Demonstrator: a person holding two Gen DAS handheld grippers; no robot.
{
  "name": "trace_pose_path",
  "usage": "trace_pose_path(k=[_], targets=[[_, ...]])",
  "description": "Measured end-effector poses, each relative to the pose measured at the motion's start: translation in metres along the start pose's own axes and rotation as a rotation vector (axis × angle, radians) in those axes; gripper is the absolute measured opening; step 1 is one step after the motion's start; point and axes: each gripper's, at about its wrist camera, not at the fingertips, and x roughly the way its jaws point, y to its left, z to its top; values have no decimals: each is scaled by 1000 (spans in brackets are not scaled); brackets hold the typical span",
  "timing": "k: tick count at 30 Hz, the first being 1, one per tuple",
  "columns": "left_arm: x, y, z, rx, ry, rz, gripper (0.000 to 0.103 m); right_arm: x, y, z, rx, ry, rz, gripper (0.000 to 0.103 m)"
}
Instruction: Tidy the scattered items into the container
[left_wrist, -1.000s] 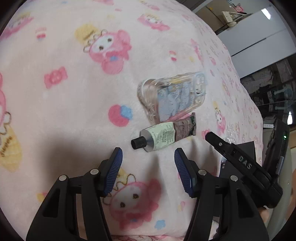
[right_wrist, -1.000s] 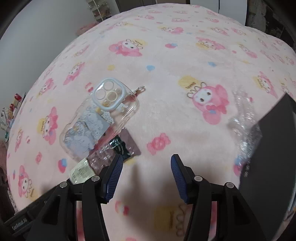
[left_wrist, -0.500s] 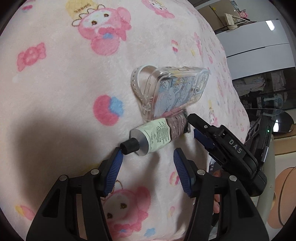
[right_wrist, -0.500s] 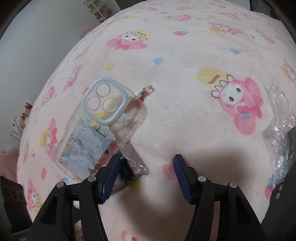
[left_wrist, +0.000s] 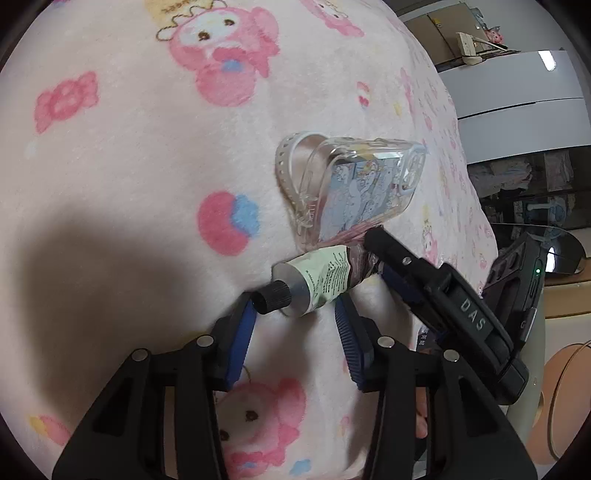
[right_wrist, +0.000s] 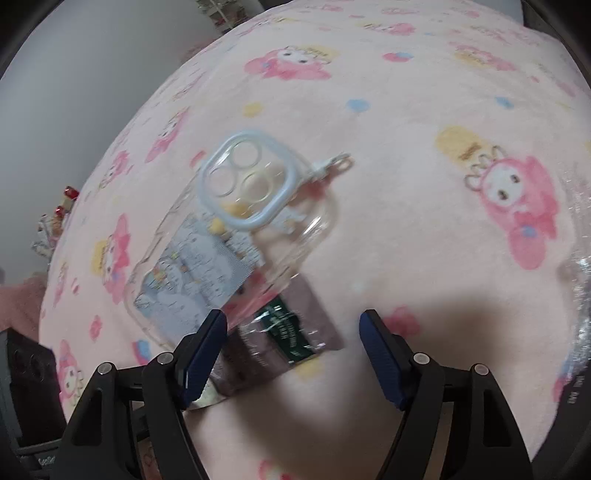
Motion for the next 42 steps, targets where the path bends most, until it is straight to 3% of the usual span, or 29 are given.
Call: trace_pose_path(k=[2,6,9,14,19,21,25,30,31,33,36,39,42], targets=[[-4,0,0,0,-17,-8,47,-1,2,-2,-2,5,17,72],[-24,-2,0,1,-101,-10,47,-17,8,-8,-13,3,20,57],[-38,-3,0,1,-149,18,47,-31,15,-24,-41,26,56,56],[-24,9,2,-27,-107,57,49,-41,26,-35,-104,31,9,56],[-18,15,3,-43,-95,31,61,-17,19,-27,-81,64,-40,56],[-9,15,5,-52,-59,23,62,-11,14,-28,-63,73,-17,61],[-9,12,4,-43,-55,3,52,-6,15,-33,-67,90,70,62],[-28,-5,-7,29,-117,49,49,-28,29,-35,-82,60,84,48],[-31,-12,-11,50,-113,21,42,-38,31,-37,-87,51,85,44],[-37,-25,-21,84,-69,-71,40,-58,34,-45,-96,53,136,37],[-48,-47,-38,141,-111,-38,39,-90,45,-63,-146,12,65,33],[-54,-48,-47,121,-99,-25,40,-105,37,-76,-97,33,75,33],[-68,-36,-47,107,-157,69,42,-115,20,-85,-52,30,52,34]])
